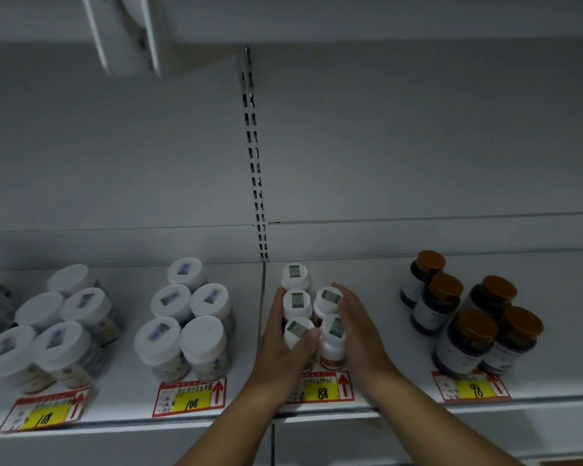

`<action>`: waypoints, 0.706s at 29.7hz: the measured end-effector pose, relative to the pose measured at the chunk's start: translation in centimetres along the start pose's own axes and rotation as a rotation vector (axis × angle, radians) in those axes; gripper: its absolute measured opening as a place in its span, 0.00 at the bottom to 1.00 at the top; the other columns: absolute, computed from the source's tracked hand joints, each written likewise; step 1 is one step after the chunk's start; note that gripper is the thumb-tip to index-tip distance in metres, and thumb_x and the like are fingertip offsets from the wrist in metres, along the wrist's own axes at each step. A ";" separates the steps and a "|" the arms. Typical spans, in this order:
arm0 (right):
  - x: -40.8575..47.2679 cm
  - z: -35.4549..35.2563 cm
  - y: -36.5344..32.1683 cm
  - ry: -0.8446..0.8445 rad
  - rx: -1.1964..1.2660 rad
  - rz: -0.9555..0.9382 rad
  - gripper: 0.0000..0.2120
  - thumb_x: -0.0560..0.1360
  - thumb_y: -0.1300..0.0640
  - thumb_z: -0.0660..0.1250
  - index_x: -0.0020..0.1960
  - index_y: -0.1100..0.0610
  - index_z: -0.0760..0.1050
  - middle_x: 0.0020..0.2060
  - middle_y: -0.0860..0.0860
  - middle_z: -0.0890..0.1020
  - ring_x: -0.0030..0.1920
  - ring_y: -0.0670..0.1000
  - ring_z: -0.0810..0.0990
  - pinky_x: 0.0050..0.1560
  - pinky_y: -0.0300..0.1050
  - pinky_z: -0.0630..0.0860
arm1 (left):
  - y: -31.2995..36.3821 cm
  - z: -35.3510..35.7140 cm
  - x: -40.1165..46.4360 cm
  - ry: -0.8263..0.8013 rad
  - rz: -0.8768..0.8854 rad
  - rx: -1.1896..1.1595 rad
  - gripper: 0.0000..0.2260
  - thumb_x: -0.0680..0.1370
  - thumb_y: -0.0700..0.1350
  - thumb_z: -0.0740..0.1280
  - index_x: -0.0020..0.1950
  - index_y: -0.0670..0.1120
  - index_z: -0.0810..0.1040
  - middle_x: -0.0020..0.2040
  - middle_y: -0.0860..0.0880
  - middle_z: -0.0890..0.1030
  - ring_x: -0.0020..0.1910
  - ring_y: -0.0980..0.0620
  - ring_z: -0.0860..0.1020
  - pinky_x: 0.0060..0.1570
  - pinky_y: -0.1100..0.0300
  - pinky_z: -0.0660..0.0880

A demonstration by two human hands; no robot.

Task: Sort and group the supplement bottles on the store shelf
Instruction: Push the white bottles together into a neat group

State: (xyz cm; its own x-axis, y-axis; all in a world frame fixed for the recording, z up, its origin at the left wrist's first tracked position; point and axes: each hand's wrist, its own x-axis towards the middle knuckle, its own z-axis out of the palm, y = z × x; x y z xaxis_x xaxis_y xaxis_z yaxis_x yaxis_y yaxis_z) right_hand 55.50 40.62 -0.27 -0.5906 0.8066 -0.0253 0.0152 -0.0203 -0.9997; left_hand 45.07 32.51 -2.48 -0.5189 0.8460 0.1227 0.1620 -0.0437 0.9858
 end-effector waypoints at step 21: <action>8.2 2.2 -6.9 -0.400 -0.842 -0.062 0.22 0.77 0.49 0.61 0.69 0.53 0.67 0.69 0.52 0.71 0.67 0.50 0.70 0.62 0.37 0.64 | 1.5 -0.5 -0.6 0.037 -0.055 -0.044 0.23 0.77 0.50 0.63 0.63 0.70 0.56 0.66 0.71 0.67 0.63 0.76 0.66 0.60 0.77 0.65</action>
State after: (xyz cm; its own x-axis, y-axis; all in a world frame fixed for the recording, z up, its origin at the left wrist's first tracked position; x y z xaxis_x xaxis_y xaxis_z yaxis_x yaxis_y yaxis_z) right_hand 48.73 46.06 6.47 -0.8413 0.5256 -0.1264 0.4617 0.5771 -0.6736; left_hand 45.24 31.69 -1.03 -0.5566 0.8277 0.0714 0.0958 -0.0215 0.9952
